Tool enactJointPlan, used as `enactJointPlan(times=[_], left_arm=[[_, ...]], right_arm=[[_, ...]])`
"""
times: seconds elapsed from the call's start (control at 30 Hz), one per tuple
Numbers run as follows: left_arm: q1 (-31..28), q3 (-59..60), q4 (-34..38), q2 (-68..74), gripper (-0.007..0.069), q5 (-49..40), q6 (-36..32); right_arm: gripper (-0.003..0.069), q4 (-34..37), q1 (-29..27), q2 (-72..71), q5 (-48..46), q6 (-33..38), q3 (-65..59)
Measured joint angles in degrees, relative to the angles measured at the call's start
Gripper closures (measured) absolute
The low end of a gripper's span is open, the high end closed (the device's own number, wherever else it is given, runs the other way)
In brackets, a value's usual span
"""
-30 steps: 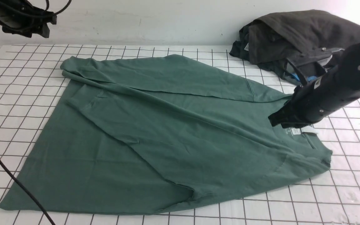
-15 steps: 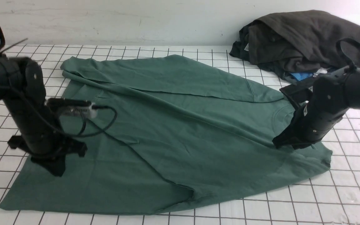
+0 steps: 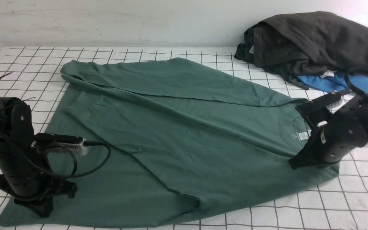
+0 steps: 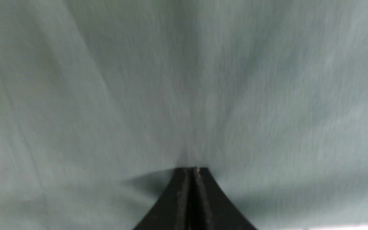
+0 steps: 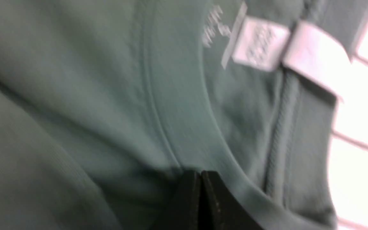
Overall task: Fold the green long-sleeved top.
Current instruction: Use the left arm to clamp the cuff farthest from it
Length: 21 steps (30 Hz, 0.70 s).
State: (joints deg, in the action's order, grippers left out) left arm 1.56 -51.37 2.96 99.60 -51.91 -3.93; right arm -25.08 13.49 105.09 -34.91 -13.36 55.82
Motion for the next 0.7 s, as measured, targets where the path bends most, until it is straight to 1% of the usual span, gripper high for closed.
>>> enactJointPlan(times=[0.1,0.17,0.2,0.23,0.3,0.33,0.37,0.47,0.5,0.53,0.57,0.6,0.63,0.67,0.7], left_arm=[[0.0,1.61,-0.36,-3.46,0.0631,-3.32,0.0],[-0.19,1.73,-0.81,-9.04,0.0631,-3.31,0.59],[-0.18,1.73,-0.81,-9.53,0.0631,-3.18,0.71],[-0.26,1.73,-1.07,-10.91,0.0631,-2.79,1.09],[-1.29,1.73,-2.96,-15.59,0.0614,-1.35,4.41],[-1.29,1.73,-3.38,-15.78,0.061,-1.38,4.41],[-2.61,1.86,-4.77,-16.71,0.0566,-1.33,6.55],[-4.51,2.49,-5.8,-16.46,0.0466,-1.4,8.5],[-5.49,2.7,-6.1,-15.92,0.0393,-1.41,9.2],[-6.28,2.76,-6.16,-15.41,0.0351,-1.41,9.58],[-6.44,2.82,-6.22,-15.13,0.033,-1.41,9.71],[-7.44,2.81,-6.33,-14.14,0.0273,-1.35,10.08],[-7.68,2.81,-6.34,-13.76,0.0256,-1.3,10.17],[-8.3,2.81,-6.57,-11.66,0.0208,-0.9,10.49],[-8.3,2.81,-6.55,-10.72,0.0199,-0.55,10.49]], right_arm=[[0.0662,0.08,0.0,-3.1,-4.3,-1.36,-1.69],[0.0662,2.23,0.0,-6.89,-6.64,-1.43,-2.52],[0.0662,2.51,-0.05,-7.3,-6.78,-1.33,-2.52],[0.0662,3.61,-0.05,-9.03,-7.08,-1.01,-2.52],[0.0662,8.91,0.02,-15.51,-6.64,1.84,-2.52],[0.0662,9.34,0.01,-15.94,-6.57,2.13,-2.52],[0.0662,13.14,0.17,-19.61,-5.95,5.14,-2.52],[0.0662,18.25,1.02,-23.23,-4.42,9.33,-2.52],[0.0662,20.67,1.68,-24.41,-3.61,11.33,-2.52],[0.0662,22.53,2.27,-25.05,-3.07,12.96,-2.52],[0.0662,22.86,2.37,-25.13,-3.0,13.36,-2.52],[0.0662,25.08,3.07,-25.39,-2.78,15.37,-2.52],[0.0662,25.66,3.26,-25.39,-2.78,15.95,-2.52],[0.0662,27.85,3.93,-25.33,-2.83,18.07,-2.52],[0.0662,28.69,4.16,-25.33,-2.83,19.11,-2.6]])
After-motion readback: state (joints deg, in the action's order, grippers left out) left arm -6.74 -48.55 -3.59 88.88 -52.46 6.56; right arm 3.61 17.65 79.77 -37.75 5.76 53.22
